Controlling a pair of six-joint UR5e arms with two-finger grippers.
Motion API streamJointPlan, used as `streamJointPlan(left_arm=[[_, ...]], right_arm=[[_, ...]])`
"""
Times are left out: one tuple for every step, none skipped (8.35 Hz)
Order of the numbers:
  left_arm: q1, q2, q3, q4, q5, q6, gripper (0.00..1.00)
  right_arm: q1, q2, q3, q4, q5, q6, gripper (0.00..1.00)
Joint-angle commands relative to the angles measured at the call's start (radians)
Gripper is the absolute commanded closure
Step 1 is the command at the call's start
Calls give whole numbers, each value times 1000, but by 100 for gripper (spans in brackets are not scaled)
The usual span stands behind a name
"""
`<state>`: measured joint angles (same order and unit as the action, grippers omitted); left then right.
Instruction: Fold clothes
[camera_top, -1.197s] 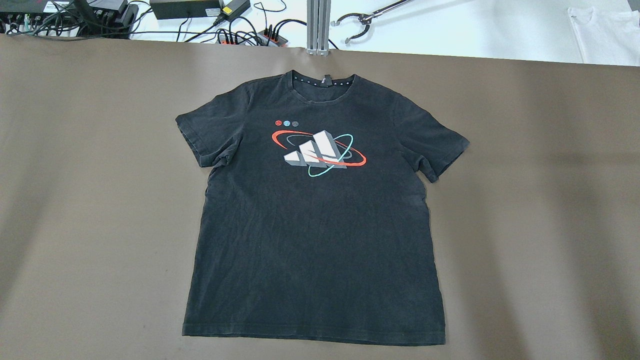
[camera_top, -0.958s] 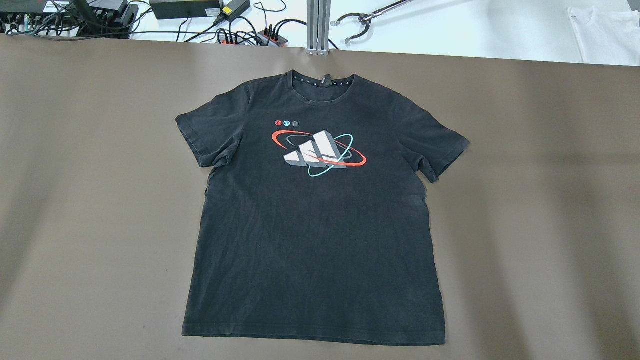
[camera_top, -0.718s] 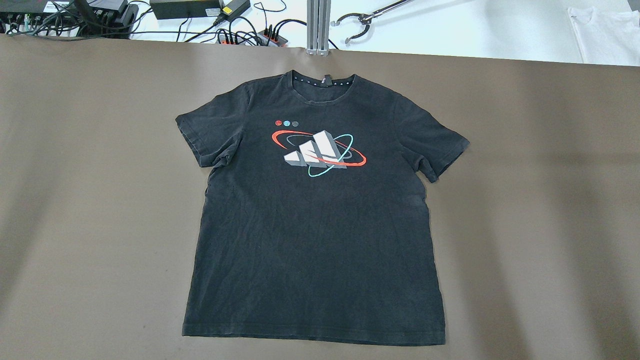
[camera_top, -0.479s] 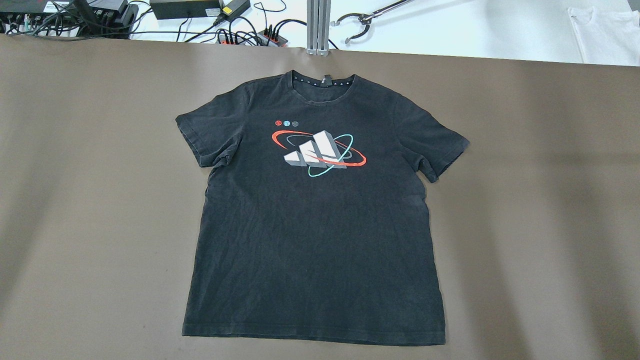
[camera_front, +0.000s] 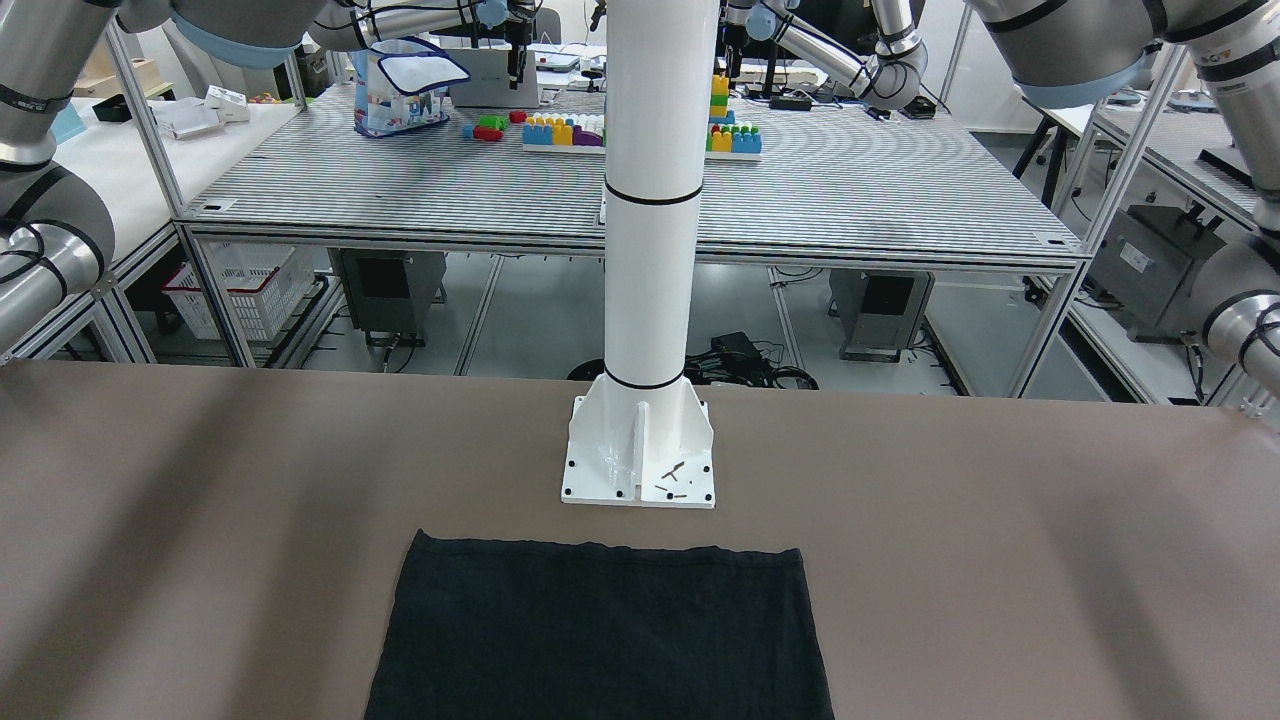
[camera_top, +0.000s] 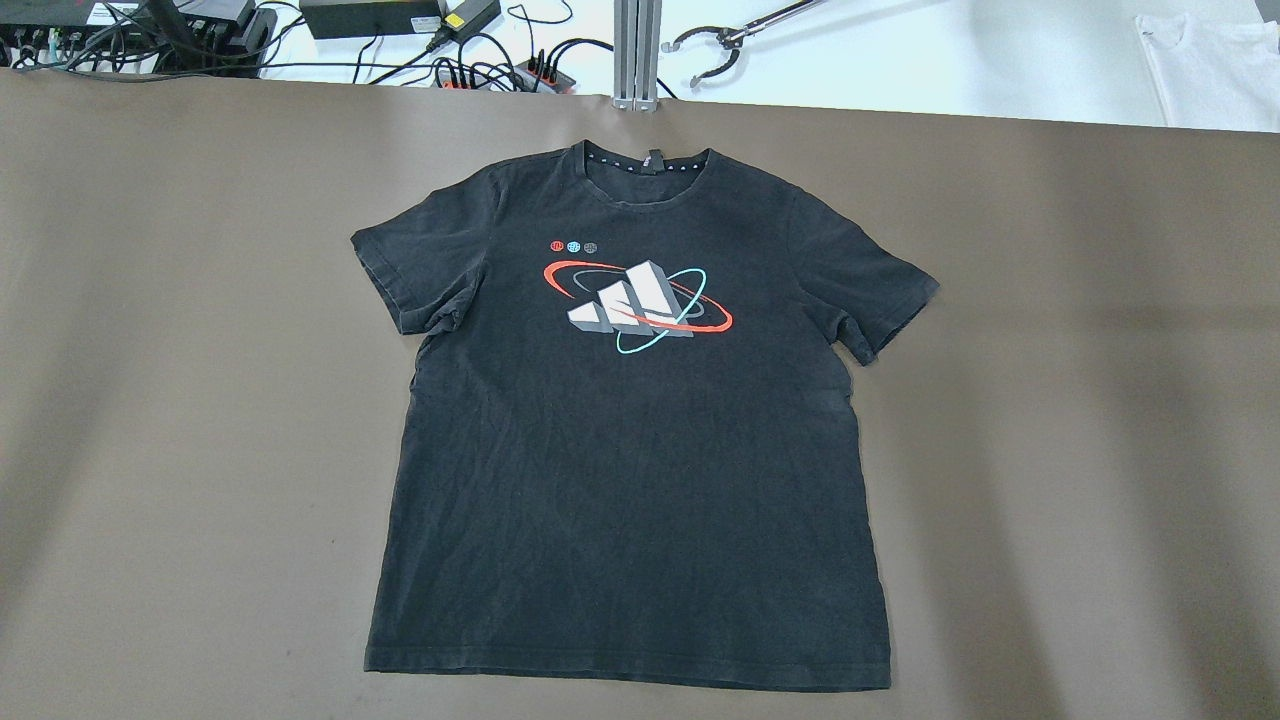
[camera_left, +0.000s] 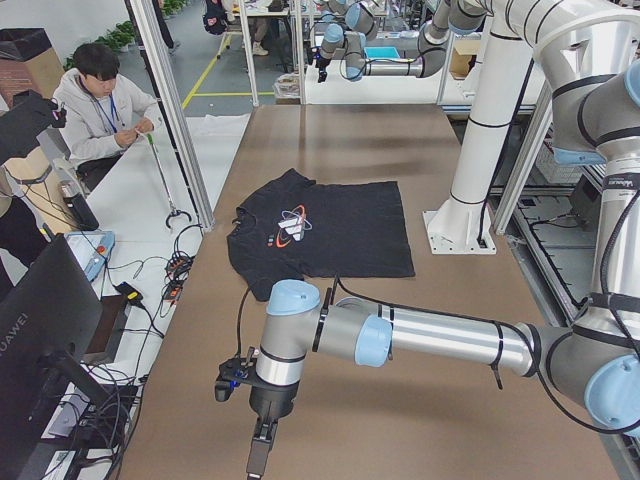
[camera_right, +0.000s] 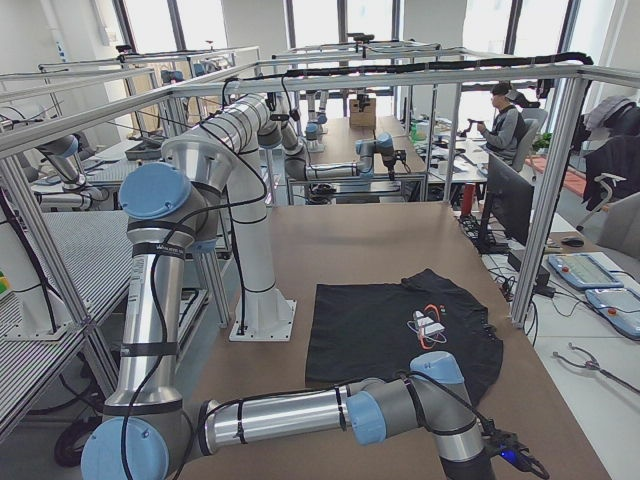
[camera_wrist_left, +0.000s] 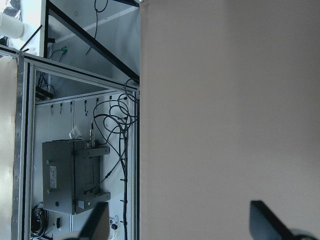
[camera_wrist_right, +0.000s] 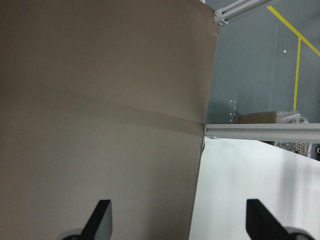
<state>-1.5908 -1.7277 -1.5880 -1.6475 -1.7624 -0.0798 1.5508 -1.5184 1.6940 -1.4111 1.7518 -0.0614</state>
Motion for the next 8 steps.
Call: streamJointPlan(left_arm=[[0, -22, 0, 0, -3, -1, 0], [0, -33, 8, 2, 6, -5, 0], [-1, -50, 22, 9, 6, -9, 0], [-5, -32, 28, 3, -2, -11, 0], [-5, -26, 39, 3, -3, -14, 0], [-6, -26, 40, 2, -2, -21, 0], [1, -47, 63, -1, -9, -23, 0], [2, -44, 65, -70, -17, -17, 0]], right_arm=[[0, -3, -2, 1, 2, 0, 6], [-1, -3, -2, 1, 5, 0, 6], [-2, -3, -2, 1, 8, 2, 6], [-2, -3, 3, 1, 9, 3, 6], [-2, 3, 0, -3, 9, 2, 6], [-2, 9, 1, -14, 9, 0, 6], [-3, 3, -3, -12, 8, -1, 6], [-3, 6, -2, -14, 9, 0, 6]])
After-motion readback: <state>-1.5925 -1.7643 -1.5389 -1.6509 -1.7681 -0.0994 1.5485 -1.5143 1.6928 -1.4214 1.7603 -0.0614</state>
